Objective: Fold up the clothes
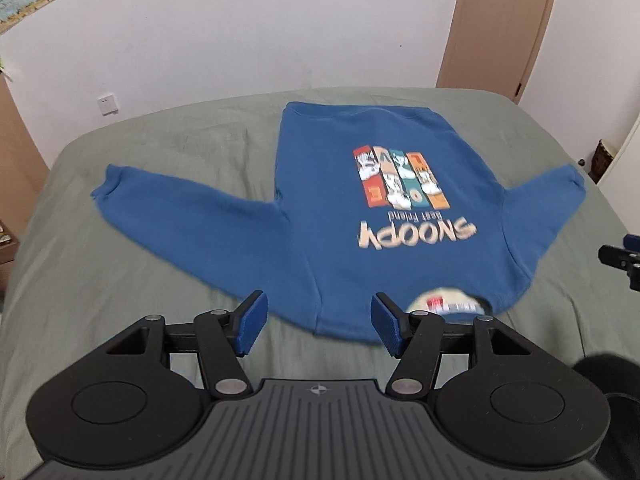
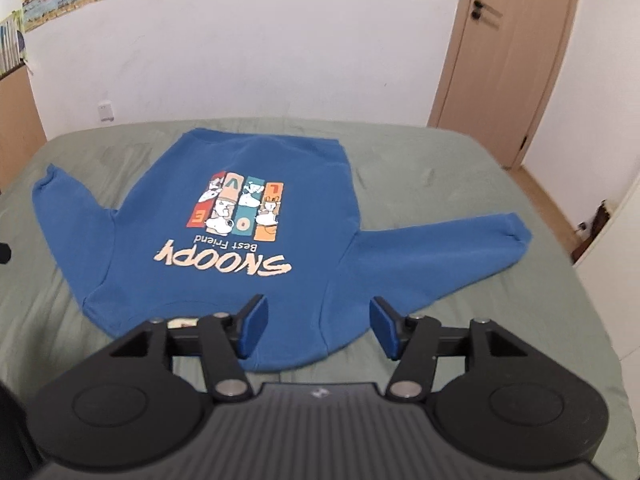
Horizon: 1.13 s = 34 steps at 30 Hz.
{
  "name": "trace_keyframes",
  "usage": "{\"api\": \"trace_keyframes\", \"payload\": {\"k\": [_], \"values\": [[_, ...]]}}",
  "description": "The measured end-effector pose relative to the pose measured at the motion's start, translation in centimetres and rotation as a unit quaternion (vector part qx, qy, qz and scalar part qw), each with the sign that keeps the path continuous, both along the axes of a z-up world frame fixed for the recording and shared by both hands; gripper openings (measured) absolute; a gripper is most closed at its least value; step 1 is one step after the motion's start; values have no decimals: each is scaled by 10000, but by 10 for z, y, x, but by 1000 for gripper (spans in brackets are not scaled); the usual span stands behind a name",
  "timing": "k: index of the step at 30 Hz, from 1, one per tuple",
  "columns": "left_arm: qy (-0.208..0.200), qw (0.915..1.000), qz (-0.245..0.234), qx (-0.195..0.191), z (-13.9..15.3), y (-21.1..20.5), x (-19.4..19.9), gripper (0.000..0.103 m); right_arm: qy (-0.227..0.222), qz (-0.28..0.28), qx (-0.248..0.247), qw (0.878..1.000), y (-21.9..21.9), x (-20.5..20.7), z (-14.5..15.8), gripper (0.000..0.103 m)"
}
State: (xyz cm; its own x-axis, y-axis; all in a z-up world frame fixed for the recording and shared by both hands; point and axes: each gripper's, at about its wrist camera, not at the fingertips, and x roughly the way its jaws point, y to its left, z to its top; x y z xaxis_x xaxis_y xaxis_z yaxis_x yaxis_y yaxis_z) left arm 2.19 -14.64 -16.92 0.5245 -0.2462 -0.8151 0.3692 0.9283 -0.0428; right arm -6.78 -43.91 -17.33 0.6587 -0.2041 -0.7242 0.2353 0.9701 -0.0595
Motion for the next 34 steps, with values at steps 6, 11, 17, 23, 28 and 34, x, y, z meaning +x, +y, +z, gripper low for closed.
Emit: {"api": "trace_keyframes", "payload": {"k": [6, 11, 17, 23, 28, 34], "values": [[93, 9997, 153, -140, -3, 3, -45, 86, -178, -105, 227, 9995, 33, -51, 16, 90], [-67, 9983, 463, 360, -5, -2, -66, 86, -350, 10, 291, 9990, 53, -68, 31, 101], [-79, 9987, 413, 291, 1, -7, -76, 89, -484, -120, 354, 9981, 55, -70, 48, 103], [28, 9991, 358, 218, 2, -13, -77, 89, -507, -101, 313, 9982, 55, -68, 50, 103], [109, 9991, 409, 86, 3, -11, -74, 89, -520, -94, 276, 9982, 57, -66, 49, 103], [-44, 9990, 414, 163, 2, -13, -76, 90, -483, -36, 177, 9987, 63, -65, 47, 103]]}}
